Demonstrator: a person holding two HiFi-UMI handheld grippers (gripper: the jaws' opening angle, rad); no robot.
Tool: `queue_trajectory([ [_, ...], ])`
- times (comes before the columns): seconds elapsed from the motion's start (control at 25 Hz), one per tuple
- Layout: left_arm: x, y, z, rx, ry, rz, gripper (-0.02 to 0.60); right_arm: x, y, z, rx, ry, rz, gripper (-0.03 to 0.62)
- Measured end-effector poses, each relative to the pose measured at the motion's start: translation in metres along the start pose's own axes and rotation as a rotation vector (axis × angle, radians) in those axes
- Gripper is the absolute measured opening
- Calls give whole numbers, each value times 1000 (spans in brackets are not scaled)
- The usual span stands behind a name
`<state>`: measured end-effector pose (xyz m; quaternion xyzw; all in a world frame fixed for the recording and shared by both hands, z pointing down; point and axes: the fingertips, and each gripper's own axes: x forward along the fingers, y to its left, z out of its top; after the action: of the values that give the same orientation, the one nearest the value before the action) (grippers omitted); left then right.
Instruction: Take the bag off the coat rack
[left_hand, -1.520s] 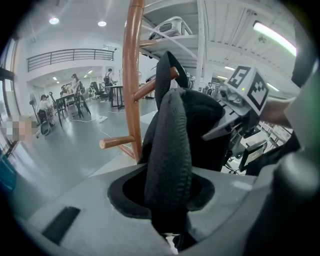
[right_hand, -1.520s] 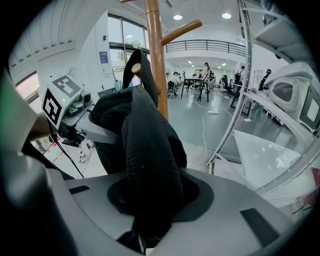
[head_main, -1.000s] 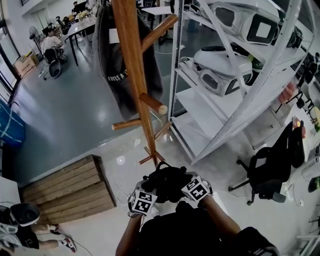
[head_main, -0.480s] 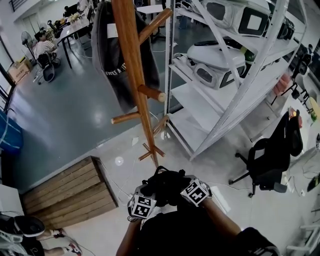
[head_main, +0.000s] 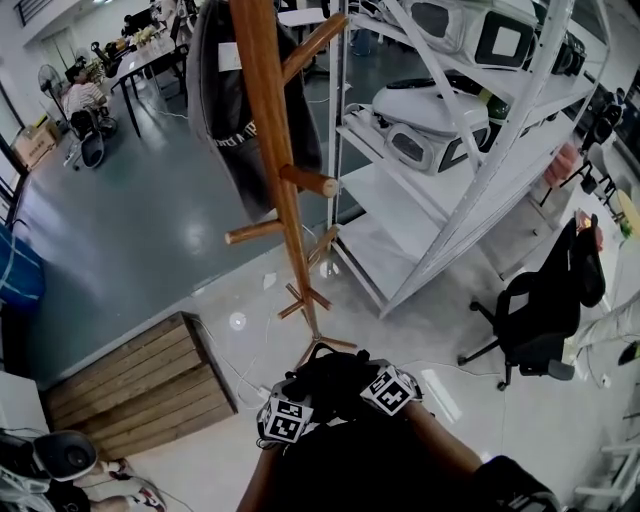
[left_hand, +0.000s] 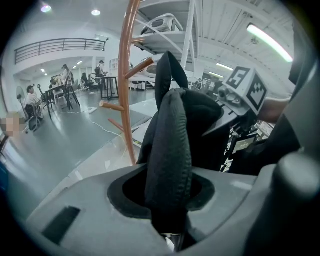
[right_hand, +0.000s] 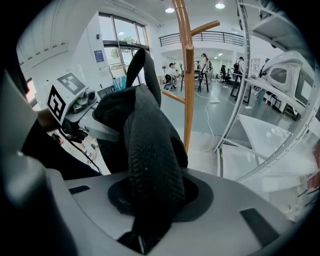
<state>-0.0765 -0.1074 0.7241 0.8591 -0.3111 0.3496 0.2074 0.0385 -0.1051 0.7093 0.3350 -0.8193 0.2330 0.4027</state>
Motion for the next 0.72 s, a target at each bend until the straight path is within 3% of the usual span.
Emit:
queue_trajectory([
  [0.28, 2, -3, -16, -27, 24, -14, 123, 5, 6, -7, -9, 20, 13, 97],
  [0.72, -1, -1, -13, -21, 31, -18, 123, 4, 8, -5, -12, 18, 19, 95],
])
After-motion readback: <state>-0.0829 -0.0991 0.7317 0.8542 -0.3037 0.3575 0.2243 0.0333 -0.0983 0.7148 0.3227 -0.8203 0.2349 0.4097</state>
